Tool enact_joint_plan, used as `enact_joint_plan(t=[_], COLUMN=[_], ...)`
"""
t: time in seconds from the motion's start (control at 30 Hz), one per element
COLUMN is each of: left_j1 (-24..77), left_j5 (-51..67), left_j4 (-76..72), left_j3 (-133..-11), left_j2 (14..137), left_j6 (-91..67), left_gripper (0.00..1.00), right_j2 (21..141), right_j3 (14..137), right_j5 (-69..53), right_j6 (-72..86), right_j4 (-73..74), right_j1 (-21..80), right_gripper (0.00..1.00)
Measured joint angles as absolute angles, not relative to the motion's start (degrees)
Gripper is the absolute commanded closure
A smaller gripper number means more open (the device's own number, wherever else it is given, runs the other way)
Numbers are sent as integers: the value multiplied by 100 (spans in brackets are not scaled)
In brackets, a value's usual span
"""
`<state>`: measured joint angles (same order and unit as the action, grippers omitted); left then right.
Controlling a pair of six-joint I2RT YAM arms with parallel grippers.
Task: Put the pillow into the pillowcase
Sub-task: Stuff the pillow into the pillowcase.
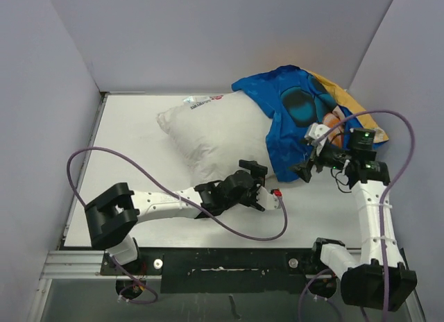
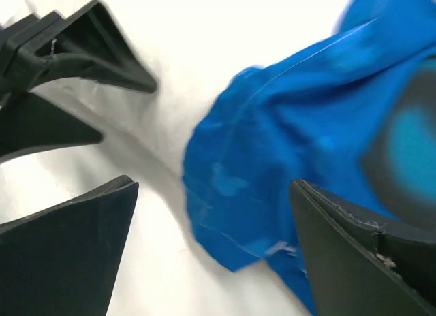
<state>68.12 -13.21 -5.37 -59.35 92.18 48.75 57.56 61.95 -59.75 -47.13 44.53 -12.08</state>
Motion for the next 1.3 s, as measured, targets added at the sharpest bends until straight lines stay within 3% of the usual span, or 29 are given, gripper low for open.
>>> enact_joint_plan(t=[0.2,0.27,0.3,0.33,0.4,0.53,0.6,0.7,0.77,0.8,1.17,1.3], left_j1=[6735,6724,6713,6694,6630,6440,6370,6276,6235,6206,4724,4171], left_j5=[-2112,-2351,-2447,-2536,-2657,-2770,-2759,-2591,-2364,-2200,279,1472], left_j4=[-1758,-2163,-2353,-2519,-2779,-3109,-3127,-3026,-2729,-2486,-36,47], left_j3=[-5778,-5763,-5763,-5763,-5763,-5789,-5789,-5793,-5802,-5824,-7240,-7332], left_j2=[10071,10359,10492,10617,10818,10993,10993,10906,10678,10495,8431,7968], left_j6=[5658,5843,5916,5970,6066,6051,6016,5806,5544,5356,2298,884], left_gripper=[3,12,21,36,98,100,100,100,100,100,100,100], right_j2=[6099,6285,6377,6460,6687,7231,7465,7745,7918,7996,7950,7940], right_j3=[4969,4958,4958,4958,4960,5092,5271,5636,6014,6272,9417,9485], right_j5=[-5004,-4622,-4447,-4307,-3994,-3422,-3232,-3092,-3118,-3212,-5151,-5826], right_j6=[-3820,-3527,-3395,-3295,-3076,-2696,-2571,-2449,-2414,-2342,-1938,-1385], right_j4=[3533,3188,2982,2832,2502,2185,2123,2185,2381,2510,3312,2967], right_j1=[-329,-222,-161,-110,16,346,438,484,486,480,952,1142], right_gripper=[1,2,4,5,8,19,30,76,94,99,100,100])
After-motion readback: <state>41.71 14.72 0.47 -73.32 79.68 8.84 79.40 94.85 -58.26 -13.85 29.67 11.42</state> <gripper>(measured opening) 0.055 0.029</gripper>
